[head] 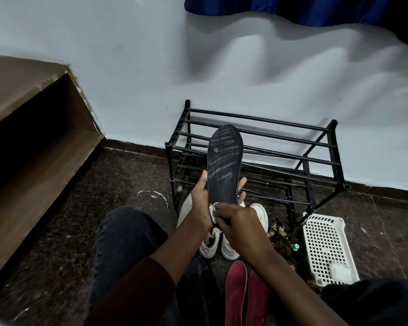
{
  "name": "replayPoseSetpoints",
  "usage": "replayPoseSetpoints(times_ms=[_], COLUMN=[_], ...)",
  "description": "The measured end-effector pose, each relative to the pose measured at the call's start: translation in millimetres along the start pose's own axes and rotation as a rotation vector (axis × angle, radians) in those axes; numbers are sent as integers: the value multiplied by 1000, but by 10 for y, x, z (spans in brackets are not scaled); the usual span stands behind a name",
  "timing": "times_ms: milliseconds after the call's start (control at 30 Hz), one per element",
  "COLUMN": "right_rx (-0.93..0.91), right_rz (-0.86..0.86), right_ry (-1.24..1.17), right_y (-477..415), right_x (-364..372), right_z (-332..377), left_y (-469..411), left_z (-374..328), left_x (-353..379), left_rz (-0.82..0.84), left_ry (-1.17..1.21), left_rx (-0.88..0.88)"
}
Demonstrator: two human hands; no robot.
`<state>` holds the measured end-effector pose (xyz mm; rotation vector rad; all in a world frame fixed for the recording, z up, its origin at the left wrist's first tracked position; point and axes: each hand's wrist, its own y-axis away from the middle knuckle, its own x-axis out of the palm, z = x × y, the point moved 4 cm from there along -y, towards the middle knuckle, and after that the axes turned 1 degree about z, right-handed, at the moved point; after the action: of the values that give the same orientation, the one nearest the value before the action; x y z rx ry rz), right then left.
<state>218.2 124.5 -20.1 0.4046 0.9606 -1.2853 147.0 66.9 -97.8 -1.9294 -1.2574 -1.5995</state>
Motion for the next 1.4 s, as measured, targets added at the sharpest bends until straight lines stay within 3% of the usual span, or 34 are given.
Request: replayPoseSetpoints(times_ms=[433, 700, 800, 1133, 1200, 1400], right_rx=[103, 47, 72, 225, 236, 202], right_rz=[-96, -10, -28, -153, -153, -54], right_ry=[-14, -140, -152, 17, 30, -50], right_y=[-412, -10, 24, -442, -436, -126], right_x=[-187, -84, -93, -231, -224, -101], right_z=[-175, 8, -18, -264, -268, -95], left_y=[-11, 18, 3, 28, 30, 31], left_z=[146, 8, 40, 191, 182, 93], left_x=[-20, 52, 46, 82, 102, 74], left_rz=[-98, -16, 8, -40, -2, -114], left_ry=[-117, 37, 22, -21, -15, -84], left_rx=[-93, 29, -8, -121, -119, -84])
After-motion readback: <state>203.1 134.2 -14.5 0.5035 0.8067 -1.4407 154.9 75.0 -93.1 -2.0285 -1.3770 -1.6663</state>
